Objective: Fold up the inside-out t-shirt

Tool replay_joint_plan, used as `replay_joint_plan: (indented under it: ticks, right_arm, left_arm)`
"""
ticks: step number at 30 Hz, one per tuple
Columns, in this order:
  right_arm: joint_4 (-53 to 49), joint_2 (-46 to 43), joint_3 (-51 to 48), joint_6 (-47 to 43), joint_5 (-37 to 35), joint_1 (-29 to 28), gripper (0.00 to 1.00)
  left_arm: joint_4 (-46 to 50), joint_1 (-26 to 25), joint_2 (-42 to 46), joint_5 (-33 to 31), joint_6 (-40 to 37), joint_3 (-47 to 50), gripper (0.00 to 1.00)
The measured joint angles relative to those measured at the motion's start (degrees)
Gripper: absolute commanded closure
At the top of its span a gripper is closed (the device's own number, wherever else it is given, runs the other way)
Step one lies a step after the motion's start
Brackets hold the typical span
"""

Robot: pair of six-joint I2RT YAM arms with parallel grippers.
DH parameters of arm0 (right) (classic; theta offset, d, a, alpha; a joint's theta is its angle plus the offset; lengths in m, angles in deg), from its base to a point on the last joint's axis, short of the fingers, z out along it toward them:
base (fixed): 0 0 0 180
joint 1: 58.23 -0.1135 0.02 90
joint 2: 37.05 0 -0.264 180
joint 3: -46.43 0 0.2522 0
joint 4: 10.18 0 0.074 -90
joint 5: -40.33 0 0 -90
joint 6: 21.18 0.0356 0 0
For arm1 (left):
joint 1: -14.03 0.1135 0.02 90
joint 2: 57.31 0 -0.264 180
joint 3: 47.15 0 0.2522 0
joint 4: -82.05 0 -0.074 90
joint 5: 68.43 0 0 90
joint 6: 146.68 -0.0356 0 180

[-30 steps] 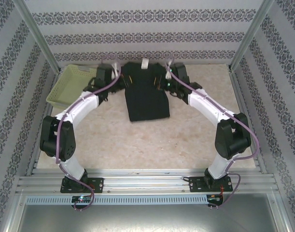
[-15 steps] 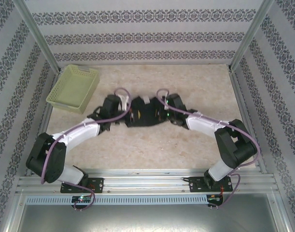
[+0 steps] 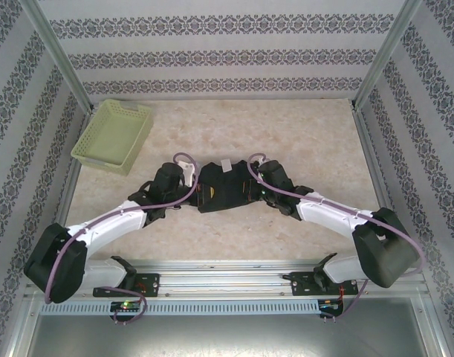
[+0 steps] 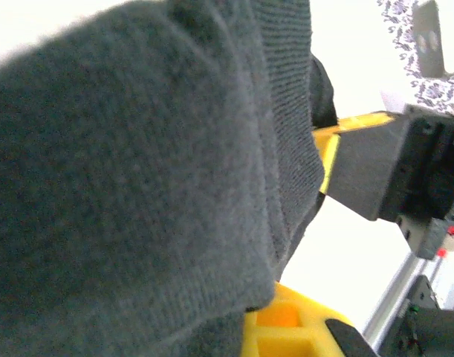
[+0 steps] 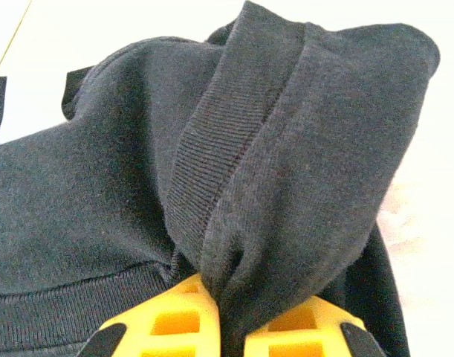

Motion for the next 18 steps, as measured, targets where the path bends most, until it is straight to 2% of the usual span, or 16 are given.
replay_joint_plan:
  ticks: [6,9,10,13,16,18]
  right_arm:
    - [-0.5,5.6,5.3,-0.3,-1.0,0.0,1.00]
    - [-0.7,8.8,7.3,-0.7,-1.6,-0.1,1.00]
    - [-0.8,9.8,7.8,-0.9,-1.7,-0.1,0.97]
    - [-1.0,13.3,8.9,-1.2,-2.0,0.0,0.78]
    - [-2.3,15.5,9.9,-1.7,-1.9,0.7,0.58]
    - [-3.4,15.3,10.3,-1.6,-1.9,2.1,0.46]
  left_arm:
    - [-1.3,5.9,-7.4,-0.7,0.1,-0.9,1.00]
    - [-2.5,7.4,-11.6,-0.4,0.8,-1.5,0.95]
    - [-2.9,7.7,-13.0,-0.3,1.0,-1.7,0.93]
    - [-3.8,8.1,-17.3,0.3,2.0,-2.3,0.85]
    - [-3.5,8.7,-19.5,0.3,3.4,-2.7,0.68]
    - [-1.7,9.2,-19.1,-1.2,3.7,-3.1,0.59]
